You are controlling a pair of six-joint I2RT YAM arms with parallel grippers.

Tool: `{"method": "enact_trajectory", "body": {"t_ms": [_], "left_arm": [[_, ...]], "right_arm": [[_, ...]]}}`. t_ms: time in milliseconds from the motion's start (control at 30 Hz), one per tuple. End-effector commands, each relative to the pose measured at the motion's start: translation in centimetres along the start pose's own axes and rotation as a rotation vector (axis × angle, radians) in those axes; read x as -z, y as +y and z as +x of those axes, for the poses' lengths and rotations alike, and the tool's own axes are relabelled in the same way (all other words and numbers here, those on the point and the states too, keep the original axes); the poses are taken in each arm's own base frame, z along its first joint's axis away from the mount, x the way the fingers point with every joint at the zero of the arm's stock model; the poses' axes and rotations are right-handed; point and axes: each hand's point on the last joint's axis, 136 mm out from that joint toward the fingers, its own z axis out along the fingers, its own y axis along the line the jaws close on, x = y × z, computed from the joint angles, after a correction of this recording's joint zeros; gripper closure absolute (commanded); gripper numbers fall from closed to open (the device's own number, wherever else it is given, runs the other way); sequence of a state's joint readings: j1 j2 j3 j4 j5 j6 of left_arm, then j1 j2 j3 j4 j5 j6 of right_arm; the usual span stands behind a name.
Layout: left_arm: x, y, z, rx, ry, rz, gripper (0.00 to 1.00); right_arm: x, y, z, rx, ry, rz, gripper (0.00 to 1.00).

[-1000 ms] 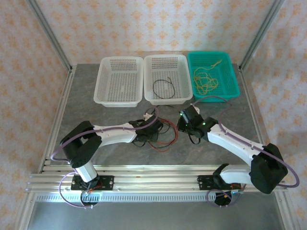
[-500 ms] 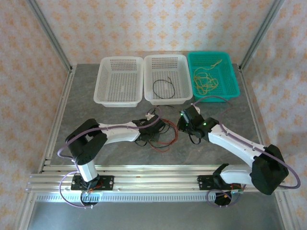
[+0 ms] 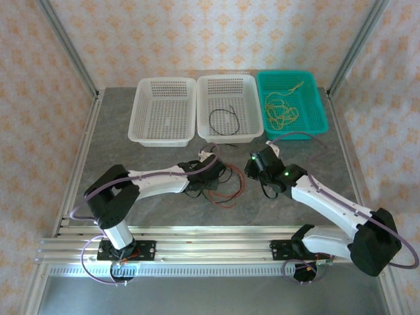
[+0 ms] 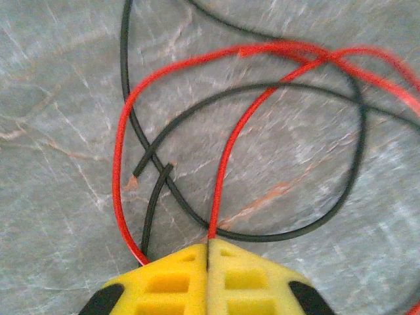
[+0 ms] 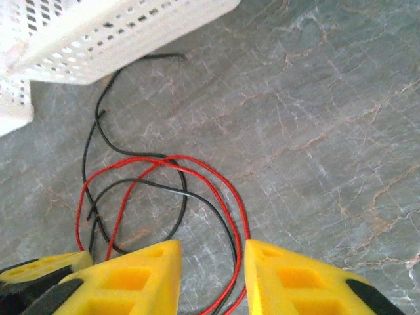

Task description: Untangle the cables

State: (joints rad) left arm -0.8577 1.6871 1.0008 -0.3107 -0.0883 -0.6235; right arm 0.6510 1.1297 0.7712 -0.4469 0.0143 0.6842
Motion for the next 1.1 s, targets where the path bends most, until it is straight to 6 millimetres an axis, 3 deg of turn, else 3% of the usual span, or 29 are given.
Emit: {"method": "enact_trajectory", "body": {"t_ms": [0, 233, 467, 733, 1067], "left_arm": [[3.1, 0.1, -2.6, -0.009, -0.111, 0.004, 0.98], [5.7, 0.2, -4.6, -0.057, -0.191, 0.02, 1.0], [3.5, -1.0, -2.0, -0.076, -0.057, 0.055, 0.82], [1.3, -0.7, 0.6, -0.074, 0.073, -0.005, 0.74], [-0.3, -0.4, 1.1, -0.106, 0.124, -0.089, 0.68]], "right_arm": [[0.6, -0.5, -1.3, -0.025, -0.076, 0.019, 0.65], [1.1, -0.5, -2.4, -0.04, -0.117, 0.03, 0.56], [1.0, -0.5, -2.1, -0.041, -0.104, 0.027, 0.56], [1.4, -0.6, -2.1, -0.052, -0.111, 0.02, 0.56], [1.6, -0.7, -2.0, -0.061, -0.11, 0.01, 0.56]]}}
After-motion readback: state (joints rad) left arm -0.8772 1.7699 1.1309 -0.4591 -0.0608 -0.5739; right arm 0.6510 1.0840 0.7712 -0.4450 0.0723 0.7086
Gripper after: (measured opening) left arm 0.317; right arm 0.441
